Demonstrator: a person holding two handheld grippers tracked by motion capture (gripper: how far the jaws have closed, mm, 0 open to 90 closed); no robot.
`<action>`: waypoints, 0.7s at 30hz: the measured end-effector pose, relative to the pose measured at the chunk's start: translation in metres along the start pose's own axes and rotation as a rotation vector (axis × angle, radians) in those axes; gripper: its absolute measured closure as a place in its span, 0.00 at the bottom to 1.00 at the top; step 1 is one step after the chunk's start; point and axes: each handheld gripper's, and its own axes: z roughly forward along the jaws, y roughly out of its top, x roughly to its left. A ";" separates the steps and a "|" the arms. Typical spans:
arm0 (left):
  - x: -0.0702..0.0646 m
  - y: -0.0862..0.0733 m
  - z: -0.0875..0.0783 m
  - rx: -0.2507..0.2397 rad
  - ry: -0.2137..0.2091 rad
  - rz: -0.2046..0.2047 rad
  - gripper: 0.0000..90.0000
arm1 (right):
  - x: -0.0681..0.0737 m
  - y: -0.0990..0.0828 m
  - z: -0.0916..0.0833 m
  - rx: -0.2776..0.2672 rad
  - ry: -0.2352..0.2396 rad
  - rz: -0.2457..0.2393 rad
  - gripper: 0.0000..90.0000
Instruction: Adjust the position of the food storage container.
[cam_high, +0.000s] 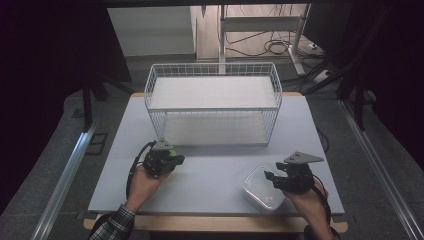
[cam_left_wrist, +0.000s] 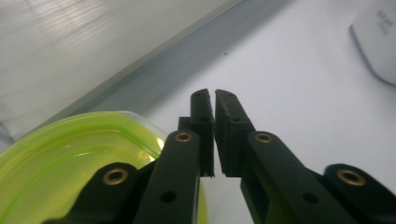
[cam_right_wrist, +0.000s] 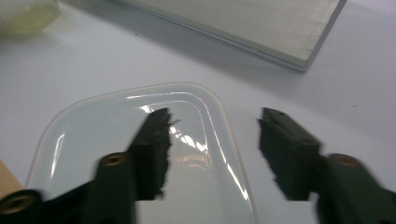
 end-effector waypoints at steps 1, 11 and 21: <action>-0.001 -0.001 0.000 -0.005 -0.001 -0.003 0.95 | 0.000 0.000 -0.004 -0.002 0.008 -0.007 0.69; -0.018 -0.006 0.000 -0.068 -0.012 0.026 0.68 | 0.011 -0.025 -0.043 0.034 0.037 -0.043 0.99; -0.024 -0.006 0.007 -0.080 -0.018 0.038 0.62 | 0.018 -0.047 -0.060 0.046 0.039 -0.021 0.99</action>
